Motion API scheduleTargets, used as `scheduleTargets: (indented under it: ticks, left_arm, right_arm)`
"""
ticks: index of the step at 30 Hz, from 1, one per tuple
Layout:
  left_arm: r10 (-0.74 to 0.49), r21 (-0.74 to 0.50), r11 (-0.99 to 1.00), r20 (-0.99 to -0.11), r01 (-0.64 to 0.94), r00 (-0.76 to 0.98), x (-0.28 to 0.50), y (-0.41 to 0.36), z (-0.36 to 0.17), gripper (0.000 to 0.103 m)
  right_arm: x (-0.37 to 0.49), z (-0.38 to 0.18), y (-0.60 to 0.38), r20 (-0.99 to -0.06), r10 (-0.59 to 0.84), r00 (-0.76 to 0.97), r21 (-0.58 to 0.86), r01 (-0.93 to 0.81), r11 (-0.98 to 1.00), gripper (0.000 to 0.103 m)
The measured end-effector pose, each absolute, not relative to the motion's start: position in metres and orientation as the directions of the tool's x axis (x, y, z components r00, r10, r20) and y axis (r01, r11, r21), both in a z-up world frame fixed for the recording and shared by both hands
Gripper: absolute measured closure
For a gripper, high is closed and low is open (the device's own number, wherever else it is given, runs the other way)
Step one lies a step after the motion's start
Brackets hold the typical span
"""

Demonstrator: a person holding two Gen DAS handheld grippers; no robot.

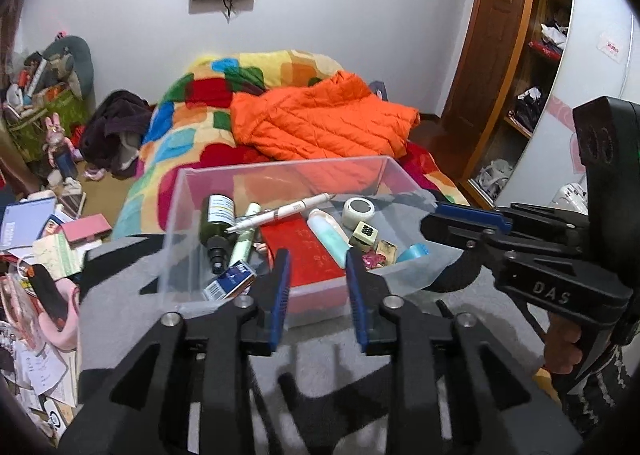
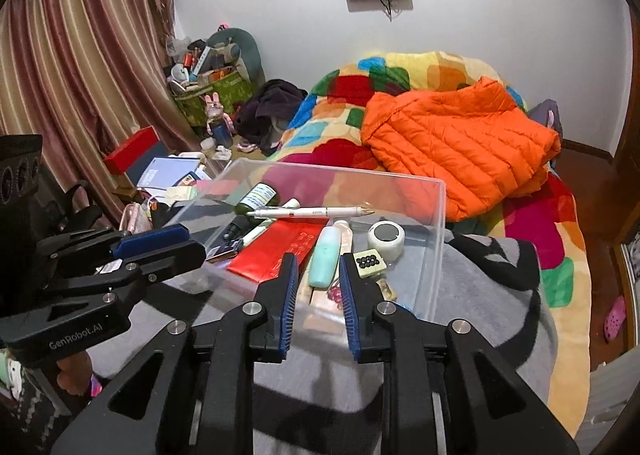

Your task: Organize objects

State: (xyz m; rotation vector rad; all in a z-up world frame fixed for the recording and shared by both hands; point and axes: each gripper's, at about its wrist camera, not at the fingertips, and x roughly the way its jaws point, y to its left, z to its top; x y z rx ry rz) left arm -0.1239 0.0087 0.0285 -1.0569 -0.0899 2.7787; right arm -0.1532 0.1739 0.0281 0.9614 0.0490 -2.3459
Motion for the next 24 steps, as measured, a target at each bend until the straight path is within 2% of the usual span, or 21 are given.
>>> scheduleTargets:
  ticks: [2,4,9,11,13,17,24]
  left_arm:
    - [0.173,-0.108,-0.985,-0.639,-0.135,-0.749,-0.116,0.008,0.032,0.066]
    - [0.168,-0.099,-0.986,-0.623,-0.135,-0.764,-0.104,0.009,0.035,0.055]
    - [0.150,-0.070,-0.988,-0.592,-0.135,-0.791,-0.081,0.013,0.039,0.036]
    - [0.145,-0.063,-0.989,-0.583,-0.133,-0.799,-0.074,0.014,0.038,0.027]
    - [0.136,-0.058,-0.990,-0.574,-0.126,-0.807,-0.068,0.015,0.036,0.015]
    - [0.126,-0.054,-0.992,-0.574,-0.116,-0.809,-0.061,0.015,0.028,0.010]
    - [0.115,-0.073,-0.993,-0.590,-0.089,-0.799,-0.055,0.012,0.013,0.010]
  right_arm:
    - [-0.145,0.031,0.176,-0.641,-0.507,-0.576,0.170,0.538,-0.826,0.073]
    - [-0.136,0.033,0.178,-0.631,-0.499,-0.594,0.153,0.536,-0.831,0.061]
    - [-0.115,0.036,0.182,-0.609,-0.490,-0.624,0.130,0.531,-0.837,0.047]
    - [-0.110,0.035,0.183,-0.607,-0.482,-0.631,0.120,0.527,-0.841,0.035]
    - [-0.105,0.034,0.185,-0.600,-0.475,-0.644,0.109,0.522,-0.846,0.033]
    - [-0.099,0.029,0.191,-0.601,-0.471,-0.646,0.124,0.507,-0.853,0.023]
    - [-0.093,0.016,0.199,-0.605,-0.461,-0.649,0.140,0.483,-0.864,0.021]
